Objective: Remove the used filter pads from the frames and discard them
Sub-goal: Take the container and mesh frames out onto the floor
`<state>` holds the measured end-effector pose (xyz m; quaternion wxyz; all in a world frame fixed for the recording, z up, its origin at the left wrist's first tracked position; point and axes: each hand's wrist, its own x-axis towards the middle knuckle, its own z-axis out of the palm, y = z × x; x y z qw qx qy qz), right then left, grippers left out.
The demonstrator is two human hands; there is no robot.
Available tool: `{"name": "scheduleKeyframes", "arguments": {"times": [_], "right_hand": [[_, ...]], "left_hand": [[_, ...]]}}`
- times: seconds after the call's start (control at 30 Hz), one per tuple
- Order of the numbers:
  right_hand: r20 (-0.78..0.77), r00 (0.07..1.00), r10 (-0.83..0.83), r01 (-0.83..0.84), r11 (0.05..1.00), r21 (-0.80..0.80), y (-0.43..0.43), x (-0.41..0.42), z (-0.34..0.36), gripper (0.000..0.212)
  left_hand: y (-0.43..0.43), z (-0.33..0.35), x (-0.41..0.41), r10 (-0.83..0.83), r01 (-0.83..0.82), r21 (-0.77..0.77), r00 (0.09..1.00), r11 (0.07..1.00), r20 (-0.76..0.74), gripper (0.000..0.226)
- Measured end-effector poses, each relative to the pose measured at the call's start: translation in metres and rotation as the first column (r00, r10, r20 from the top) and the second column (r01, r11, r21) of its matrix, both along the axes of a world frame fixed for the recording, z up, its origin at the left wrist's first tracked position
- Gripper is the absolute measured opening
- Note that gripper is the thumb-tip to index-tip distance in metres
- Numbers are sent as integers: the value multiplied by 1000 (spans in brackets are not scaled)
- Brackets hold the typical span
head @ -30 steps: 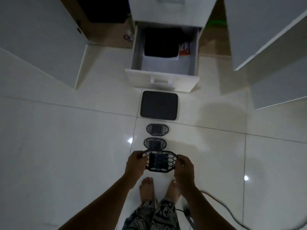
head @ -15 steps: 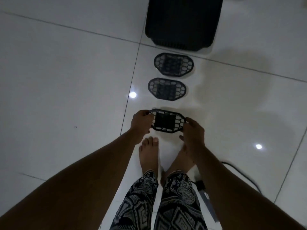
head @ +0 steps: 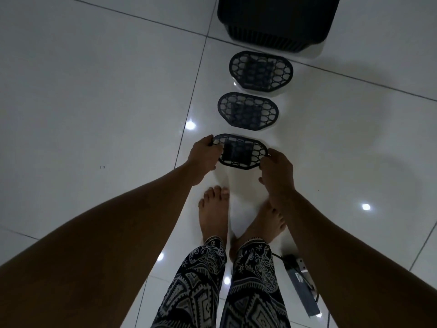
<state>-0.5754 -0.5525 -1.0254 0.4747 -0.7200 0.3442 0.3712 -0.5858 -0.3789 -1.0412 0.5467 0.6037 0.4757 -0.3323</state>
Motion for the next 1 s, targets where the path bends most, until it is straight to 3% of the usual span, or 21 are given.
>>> {"name": "scheduleKeyframes", "arguments": {"times": [0.13,0.17,0.23,0.3,0.33,0.37,0.43,0.5,0.53,0.57,0.67,0.87,1.0], "right_hand": [[19,999,-48,48,998,28,2,-5,-1,32],[26,999,-46,46,999,29,3,-6,0,36],[41,999,-20,18,999,30,4,-6,1,41],[40,999,8,-9,1000,12,5,-6,3,48],[35,999,18,-18,1000,-5,5,-7,7,52],[32,999,23,-22,999,-27,4,-9,11,54],[57,998,38,-35,998,-57,4,-3,38,55],[54,998,40,-35,995,-95,1,0,62,54],[53,998,46,-40,993,-109,0,4,78,53],[49,998,48,-42,992,-116,-2,8,97,52],[113,990,84,-74,993,-93,-1,30,178,46],[209,970,125,-94,984,-152,-5,71,368,45],[309,946,99,-47,984,-170,-8,83,502,44]], "left_hand": [[3,-8,-3,-17,18,30,999,999,-31,51],[0,-27,-7,-101,106,117,994,987,-48,50],[-3,-44,-52,190,-174,77,932,982,-309,44],[-27,-85,-114,-27,89,281,976,956,-217,40],[-37,-78,-133,-129,175,294,977,939,-171,39],[-38,-119,-160,-229,264,279,961,923,-152,40],[-11,-121,-119,-184,201,188,977,961,-105,44],[12,-57,-64,-197,213,155,974,965,-112,58],[5,0,-37,-336,351,197,936,915,-107,66],[5,68,-14,-333,336,243,941,910,-57,68],[10,214,38,-383,367,196,923,910,50,67],[-8,423,92,-469,439,178,860,881,201,46],[-19,552,101,-497,447,224,821,866,283,55]]}}
